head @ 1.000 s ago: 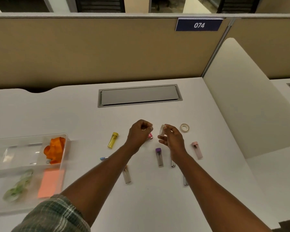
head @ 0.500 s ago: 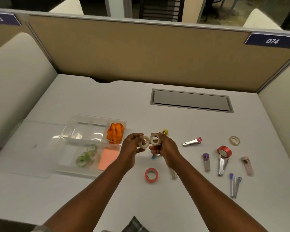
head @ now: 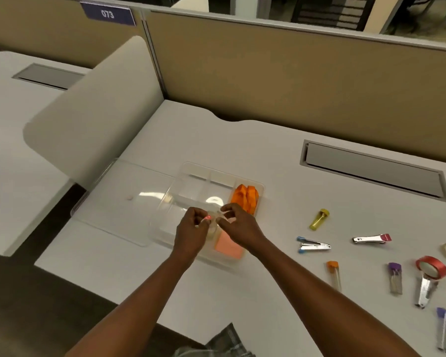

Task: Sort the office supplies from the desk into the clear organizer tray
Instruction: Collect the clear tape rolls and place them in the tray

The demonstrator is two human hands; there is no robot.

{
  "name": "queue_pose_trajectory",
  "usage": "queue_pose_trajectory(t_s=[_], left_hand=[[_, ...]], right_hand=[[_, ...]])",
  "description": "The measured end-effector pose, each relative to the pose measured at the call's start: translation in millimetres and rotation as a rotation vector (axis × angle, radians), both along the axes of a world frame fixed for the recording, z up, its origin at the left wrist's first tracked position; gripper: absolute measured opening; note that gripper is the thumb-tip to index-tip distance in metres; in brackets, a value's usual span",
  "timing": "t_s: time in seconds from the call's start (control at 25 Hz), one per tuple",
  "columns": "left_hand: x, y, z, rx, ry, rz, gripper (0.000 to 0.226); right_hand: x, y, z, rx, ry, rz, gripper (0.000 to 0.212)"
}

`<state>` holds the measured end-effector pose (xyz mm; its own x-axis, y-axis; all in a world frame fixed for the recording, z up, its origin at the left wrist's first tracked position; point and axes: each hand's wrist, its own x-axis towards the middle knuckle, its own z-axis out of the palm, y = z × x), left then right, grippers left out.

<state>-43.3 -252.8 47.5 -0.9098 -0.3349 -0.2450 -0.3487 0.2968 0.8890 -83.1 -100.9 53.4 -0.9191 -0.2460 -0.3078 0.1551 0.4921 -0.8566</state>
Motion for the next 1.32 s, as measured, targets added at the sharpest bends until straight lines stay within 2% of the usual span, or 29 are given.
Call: queue_pose_trajectory(t_s=[0.12,0.24,0.4,0.6,0.76,0.92,1.16,1.32], left_hand=[[5.6,-19.7,-8.3,-0.210,0.013,-0.084,0.010],[8.4,-26.9,-15.4,-0.337,0.035,-0.183,0.014],[12.6,-30.1,-21.9,-0.427,0.074,-0.269,0.012],[17.5,-22.9,-24.7,-0.535,0.223,-0.356,0.018],[24.3,-11.5,-25.8,-0.737,0.276,-0.512,0.019],[29.8,-1.3,-26.0,-0.913,0.223,-0.587,0.024],[35.5,22.1,-23.0,-0.942,0.034,-0.511,0.041],[34.0,47.2,-17.0,-0.973,0.033,-0.482,0.044]], right_hand=[[1.7,-30.4,-11.5,0.195,0.186,0.138,0.034],[5.0,-46.0,-20.4,0.287,0.253,0.146,0.028],[4.9,-50.0,-24.0,0.356,0.275,0.171,0.030],[4.2,-38.8,-19.2,0.393,0.288,0.217,0.039],[6.9,-23.1,-16.8,0.375,0.289,0.184,0.039],[13.2,-1.1,-16.9,0.383,0.292,0.179,0.040],[25.9,37.4,-16.6,0.380,0.303,0.189,0.039],[31.5,78.5,-15.5,0.375,0.307,0.165,0.038]])
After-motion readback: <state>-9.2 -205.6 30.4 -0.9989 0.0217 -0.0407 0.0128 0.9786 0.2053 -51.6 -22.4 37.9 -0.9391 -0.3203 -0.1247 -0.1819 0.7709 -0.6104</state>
